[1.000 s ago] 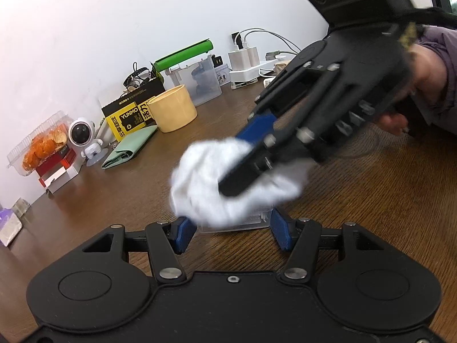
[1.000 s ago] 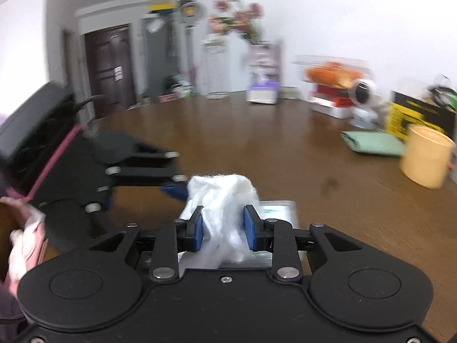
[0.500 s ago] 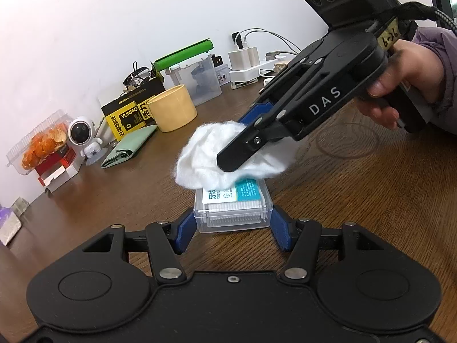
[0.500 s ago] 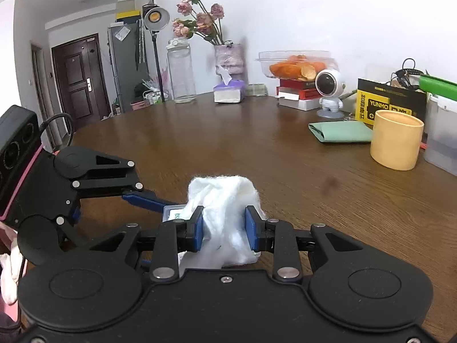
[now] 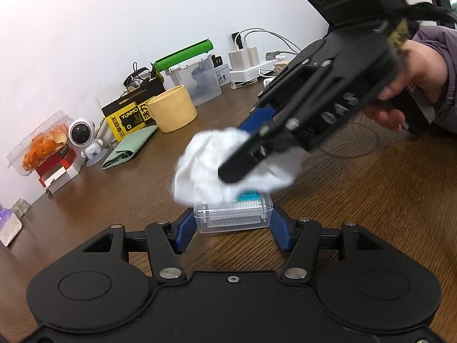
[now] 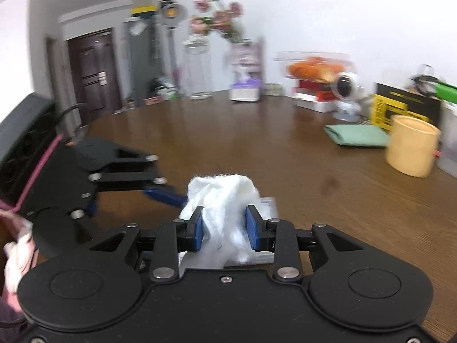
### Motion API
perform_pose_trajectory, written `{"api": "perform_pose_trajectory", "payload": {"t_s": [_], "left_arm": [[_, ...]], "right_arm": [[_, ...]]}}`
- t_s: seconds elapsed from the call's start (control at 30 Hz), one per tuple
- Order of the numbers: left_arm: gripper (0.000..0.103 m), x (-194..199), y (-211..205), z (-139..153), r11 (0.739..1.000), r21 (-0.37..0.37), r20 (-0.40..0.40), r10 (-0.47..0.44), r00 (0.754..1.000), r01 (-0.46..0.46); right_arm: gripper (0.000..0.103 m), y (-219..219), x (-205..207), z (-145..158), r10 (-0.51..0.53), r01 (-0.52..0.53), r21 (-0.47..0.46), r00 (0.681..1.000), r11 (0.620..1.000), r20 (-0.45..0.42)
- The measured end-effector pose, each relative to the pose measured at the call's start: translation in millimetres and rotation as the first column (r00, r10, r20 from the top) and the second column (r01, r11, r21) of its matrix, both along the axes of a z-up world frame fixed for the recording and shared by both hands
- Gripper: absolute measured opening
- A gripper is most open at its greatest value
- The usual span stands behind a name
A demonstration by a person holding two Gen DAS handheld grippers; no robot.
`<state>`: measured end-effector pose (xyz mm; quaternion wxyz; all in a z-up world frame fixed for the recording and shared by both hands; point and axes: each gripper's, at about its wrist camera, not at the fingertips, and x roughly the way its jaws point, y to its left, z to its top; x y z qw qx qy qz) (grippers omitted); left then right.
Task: Clean container
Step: 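Rub the cotton wad across the box lid again with the right gripper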
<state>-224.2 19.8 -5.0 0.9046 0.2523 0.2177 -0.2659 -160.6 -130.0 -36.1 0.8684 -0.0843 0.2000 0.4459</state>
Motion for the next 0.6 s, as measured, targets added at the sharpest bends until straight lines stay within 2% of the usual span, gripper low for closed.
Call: {"api": "perform_pose_trajectory", "payload": {"t_s": [0.1,0.6], "left_arm": [[0.057,-0.1,-0.1,-0.1,1.0,-0.002,-0.002,0.0,1.0,0.0],[0.057,1.4,0.7,0.4,1.0,-0.006,-0.007,0.001,1.0,-0.001]], "right_arm": [[0.033,-5.9,6.2,0.1,-0.056,0.056,0.013,0.998,0.998,-0.013],[0.034,-1.7,1.4,-1.7,-0.037,0.037,0.002,0.999,0.999,0.004]]}}
